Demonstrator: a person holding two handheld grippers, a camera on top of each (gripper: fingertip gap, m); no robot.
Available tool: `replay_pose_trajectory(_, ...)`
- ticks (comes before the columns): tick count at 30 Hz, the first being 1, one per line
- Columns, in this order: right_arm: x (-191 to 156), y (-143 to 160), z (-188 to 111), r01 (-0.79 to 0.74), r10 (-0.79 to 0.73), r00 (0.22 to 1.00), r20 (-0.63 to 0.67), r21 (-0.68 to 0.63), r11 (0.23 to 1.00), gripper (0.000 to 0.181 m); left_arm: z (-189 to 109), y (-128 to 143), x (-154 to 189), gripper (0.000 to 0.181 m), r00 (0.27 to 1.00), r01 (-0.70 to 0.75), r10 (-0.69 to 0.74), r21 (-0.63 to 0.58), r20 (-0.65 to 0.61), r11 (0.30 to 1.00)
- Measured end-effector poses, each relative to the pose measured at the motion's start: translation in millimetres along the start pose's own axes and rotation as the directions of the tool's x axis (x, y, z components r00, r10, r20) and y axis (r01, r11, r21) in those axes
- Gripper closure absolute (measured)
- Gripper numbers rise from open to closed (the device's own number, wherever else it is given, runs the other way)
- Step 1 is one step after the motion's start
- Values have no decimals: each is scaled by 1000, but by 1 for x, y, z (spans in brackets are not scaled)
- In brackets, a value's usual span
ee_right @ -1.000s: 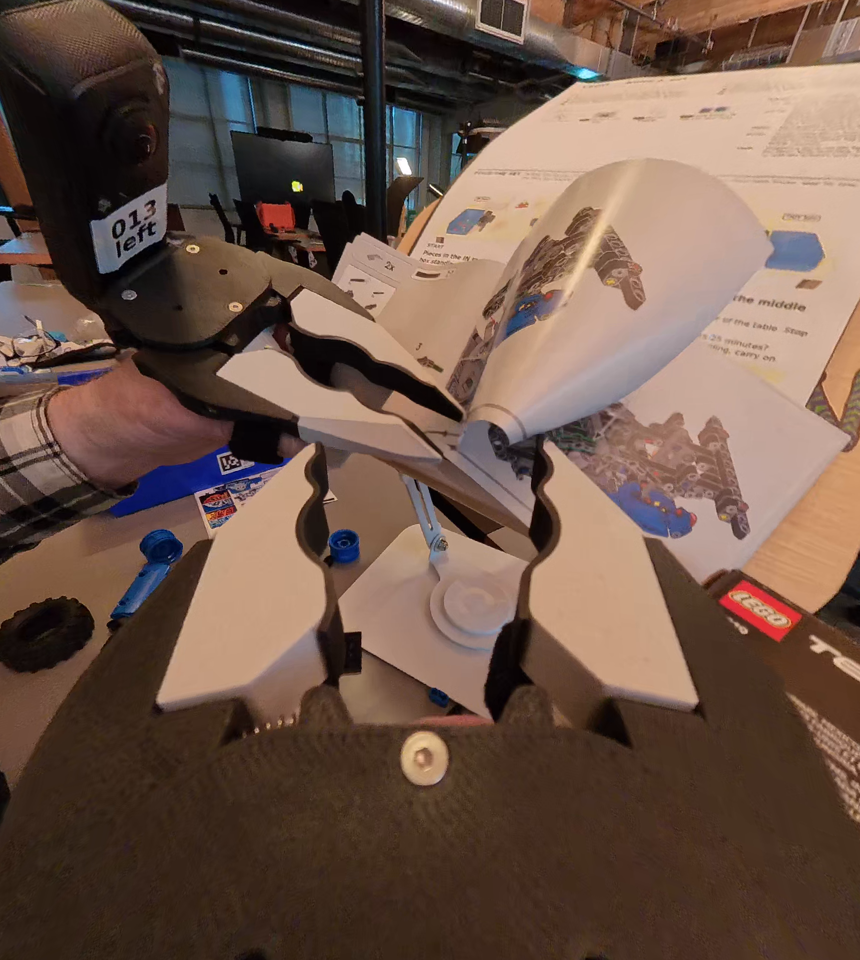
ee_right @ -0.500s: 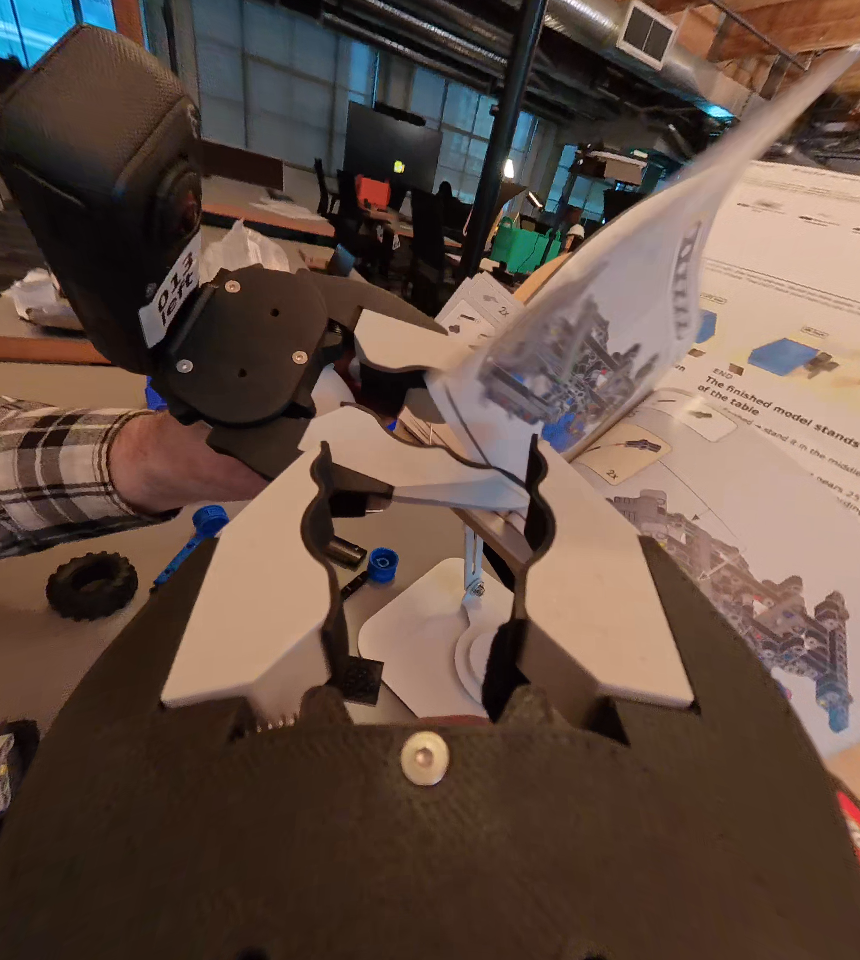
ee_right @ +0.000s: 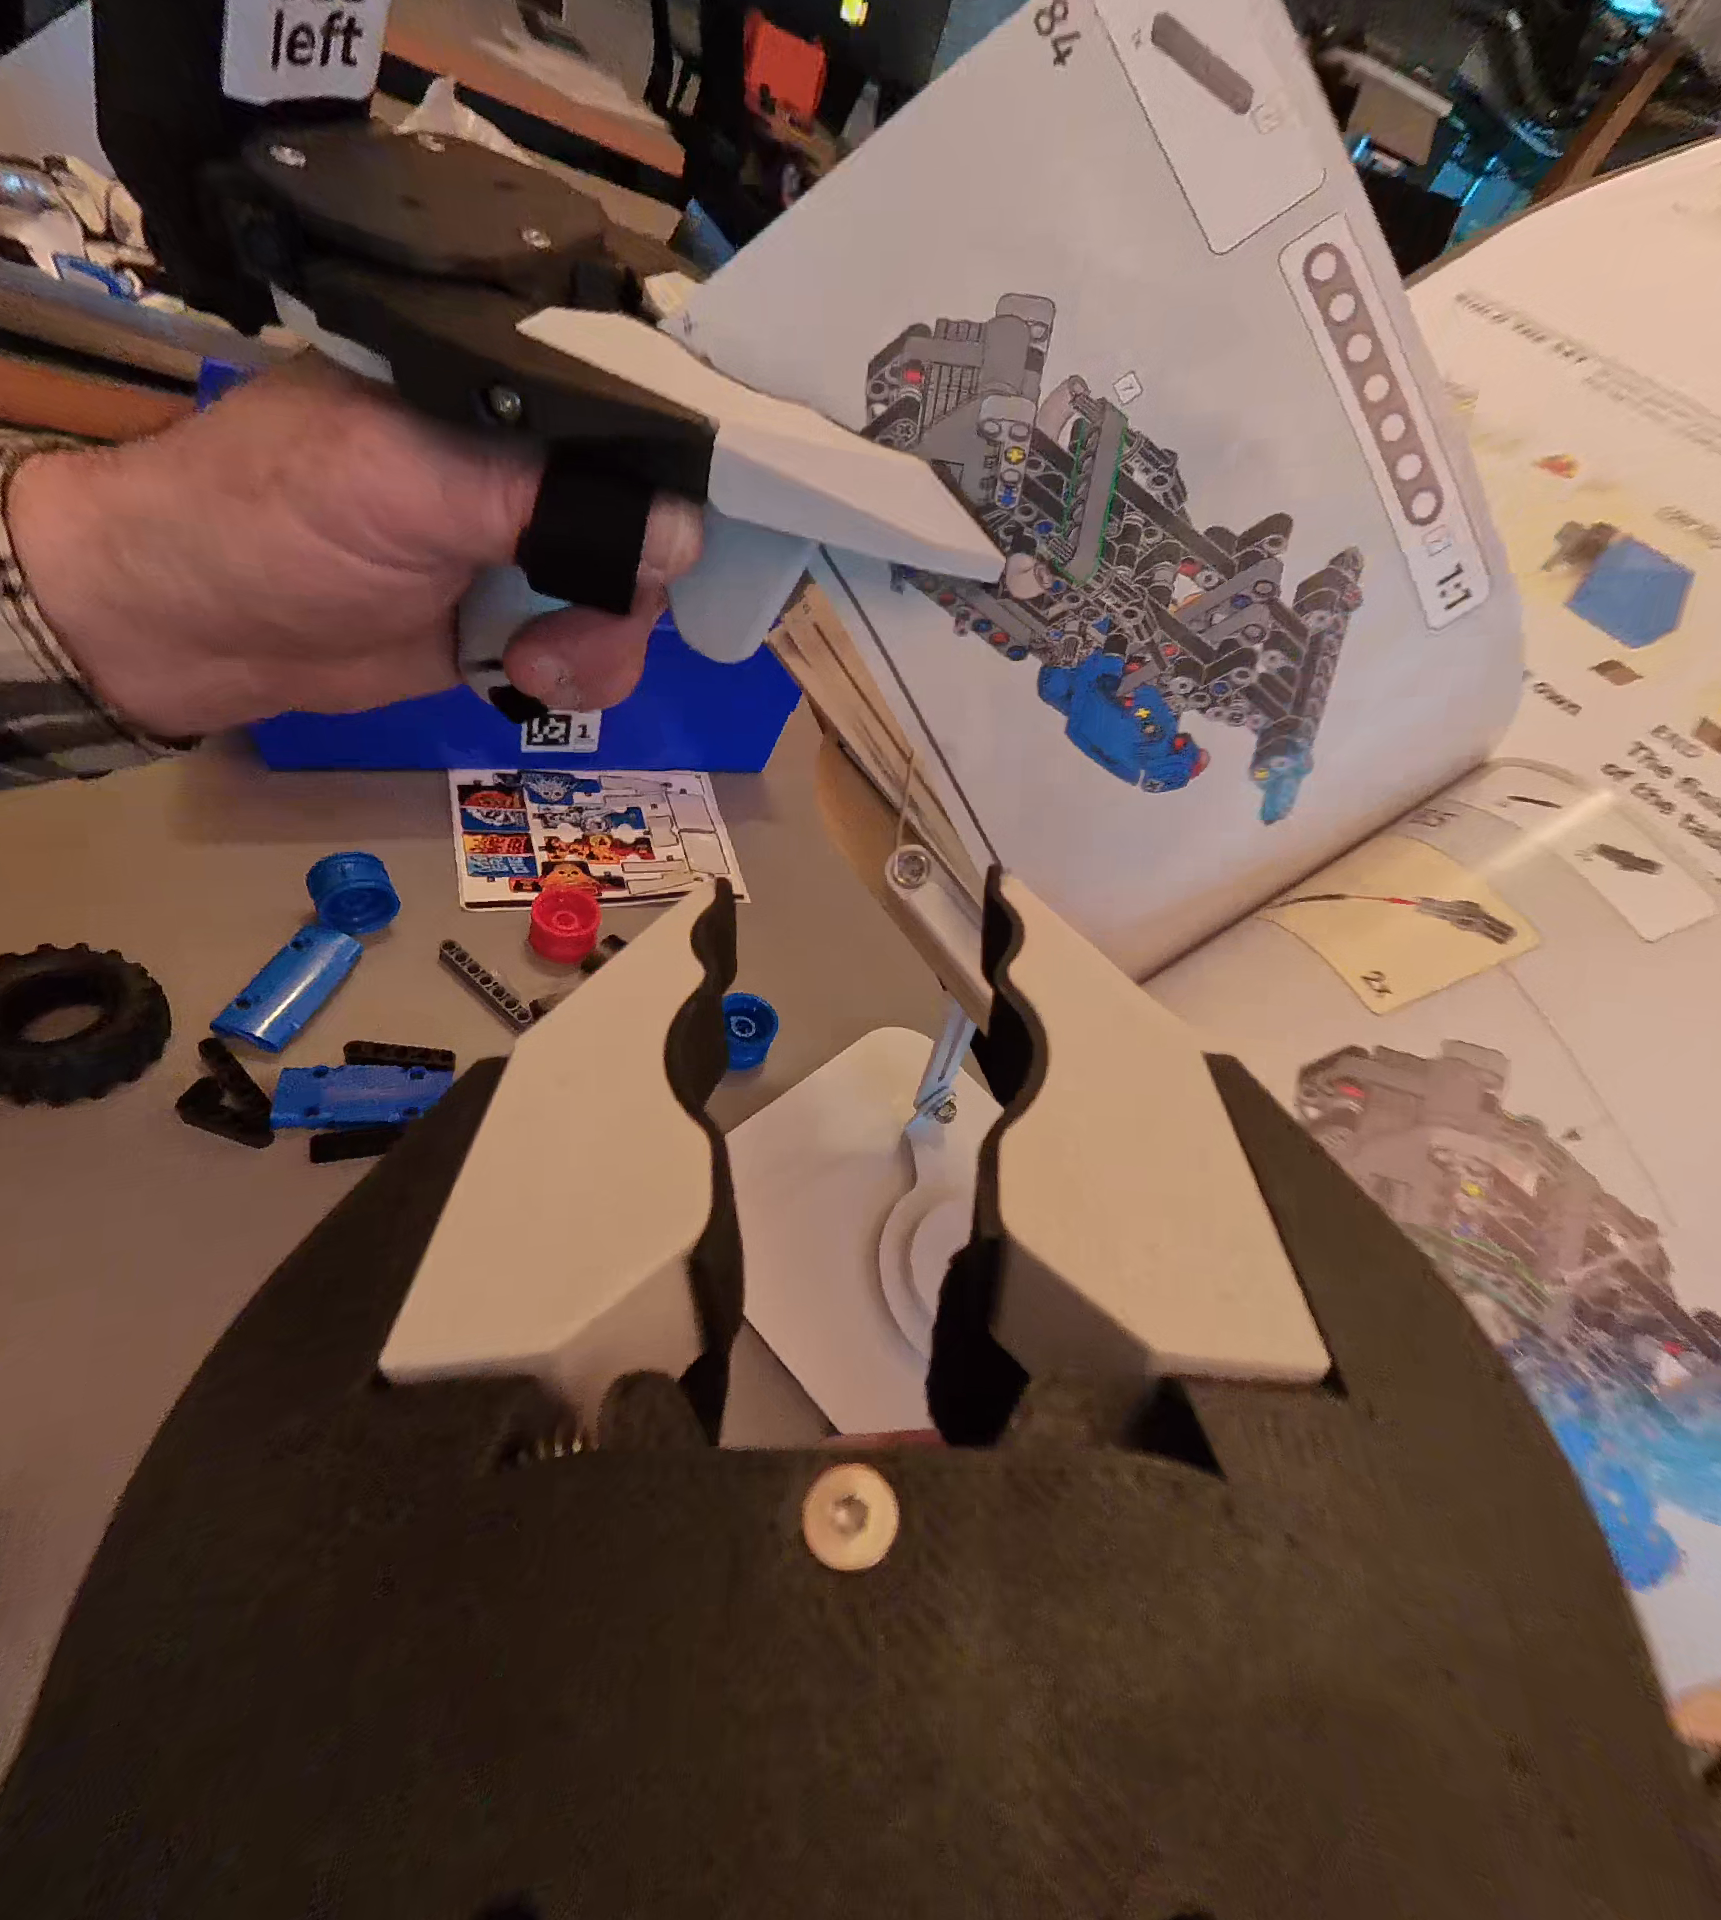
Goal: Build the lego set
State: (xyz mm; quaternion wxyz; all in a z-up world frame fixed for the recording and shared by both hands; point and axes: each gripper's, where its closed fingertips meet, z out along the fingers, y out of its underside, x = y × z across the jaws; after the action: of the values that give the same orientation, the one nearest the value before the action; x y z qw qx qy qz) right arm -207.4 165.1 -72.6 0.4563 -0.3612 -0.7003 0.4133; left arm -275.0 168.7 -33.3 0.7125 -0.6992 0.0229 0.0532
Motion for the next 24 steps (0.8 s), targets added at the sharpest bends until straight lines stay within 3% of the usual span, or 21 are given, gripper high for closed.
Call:
replay_pose_trajectory(6, -12, 8, 38, 59, -57, 998, 27, -70, 996, 143, -12, 18, -25, 175, 998, 56, -55, -40, 34, 998)
replay_pose_trajectory(14, -3, 21, 86, 59, -63, 998, -15, -177, 982, 150, -27, 23, -52, 171, 987, 156, -155, -35, 29, 987)
replay_pose_trajectory(20, 7, 20, 94, -39, 39, 999, -1, -161, 986, 180, -27, 29, -62, 174, 982, 186, -186, -56, 19, 981)
replay_pose_trajectory(24, 6, 20, 95, -8, 14, 999, 39, -159, 987, 181, -25, 32, -64, 177, 981, 196, -195, -61, 12, 979)
